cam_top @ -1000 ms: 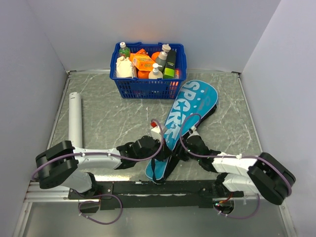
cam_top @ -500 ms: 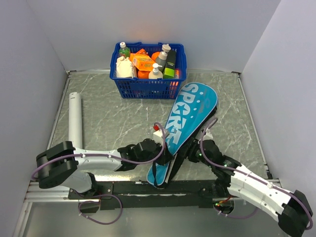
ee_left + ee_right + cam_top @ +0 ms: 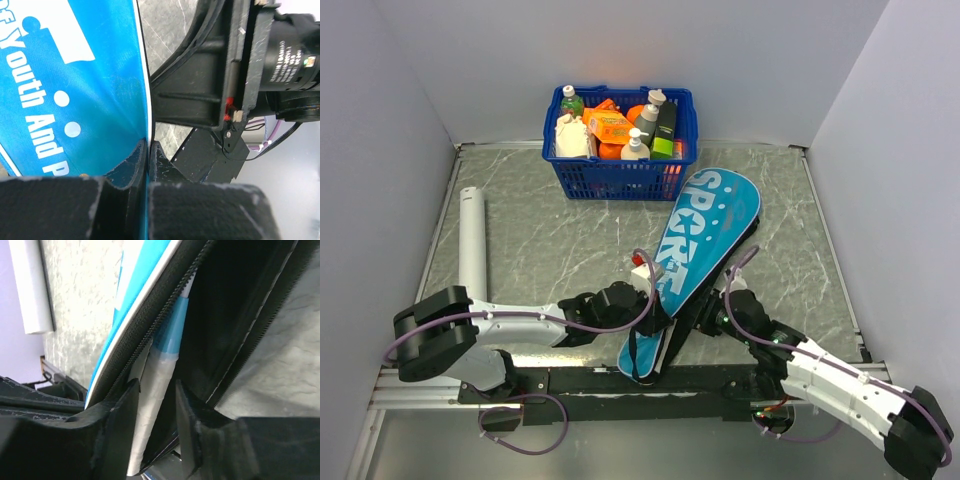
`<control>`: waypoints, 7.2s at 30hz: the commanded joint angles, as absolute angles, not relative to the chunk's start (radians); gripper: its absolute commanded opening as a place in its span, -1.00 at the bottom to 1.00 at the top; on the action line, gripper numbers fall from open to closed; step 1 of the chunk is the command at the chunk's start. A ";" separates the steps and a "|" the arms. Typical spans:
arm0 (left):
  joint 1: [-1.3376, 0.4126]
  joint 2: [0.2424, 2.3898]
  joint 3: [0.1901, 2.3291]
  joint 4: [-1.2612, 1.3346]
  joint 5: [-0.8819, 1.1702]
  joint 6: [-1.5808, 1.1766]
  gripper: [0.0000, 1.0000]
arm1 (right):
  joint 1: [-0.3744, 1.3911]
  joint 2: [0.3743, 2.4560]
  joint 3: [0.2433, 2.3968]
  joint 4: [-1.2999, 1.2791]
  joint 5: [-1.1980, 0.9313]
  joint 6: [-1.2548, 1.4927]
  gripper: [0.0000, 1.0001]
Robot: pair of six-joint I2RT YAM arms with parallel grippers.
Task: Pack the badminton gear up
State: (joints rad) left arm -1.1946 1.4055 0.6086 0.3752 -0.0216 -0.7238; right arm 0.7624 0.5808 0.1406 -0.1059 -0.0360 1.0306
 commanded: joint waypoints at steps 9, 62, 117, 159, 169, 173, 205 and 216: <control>-1.207 1.401 0.635 0.431 0.031 -0.738 -0.98 | 0.796 0.705 0.114 0.149 -0.064 1.074 -0.30; -1.216 1.695 0.684 0.646 0.327 -0.755 0.20 | 0.550 0.774 0.575 -0.563 0.288 0.806 0.19; -0.738 1.552 0.465 0.453 -0.094 -0.891 -0.98 | 0.245 1.536 0.902 -0.667 0.192 0.718 -0.97; -0.545 1.287 0.382 0.426 -0.032 -0.802 -0.87 | 0.077 1.434 0.902 -0.485 0.192 0.785 -0.22; -0.543 1.342 0.400 0.448 -0.014 -0.790 -0.91 | 0.060 1.502 0.927 -0.427 0.176 0.792 -0.21; -0.543 1.361 0.405 0.457 -0.009 -0.792 -0.92 | 0.060 1.528 0.922 -0.413 0.163 0.801 -0.23; -0.543 1.422 0.402 0.521 0.028 -0.821 -0.98 | 0.167 1.430 0.856 -0.423 0.126 0.857 -1.00; -0.545 1.503 0.385 0.589 0.052 -0.831 -0.98 | 0.455 1.554 0.988 -0.448 0.166 0.992 -1.00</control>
State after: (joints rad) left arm -0.5461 1.4769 0.3874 0.5388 0.0292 -0.8173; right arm 0.3882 1.4963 0.9073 -0.4751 0.1722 0.9062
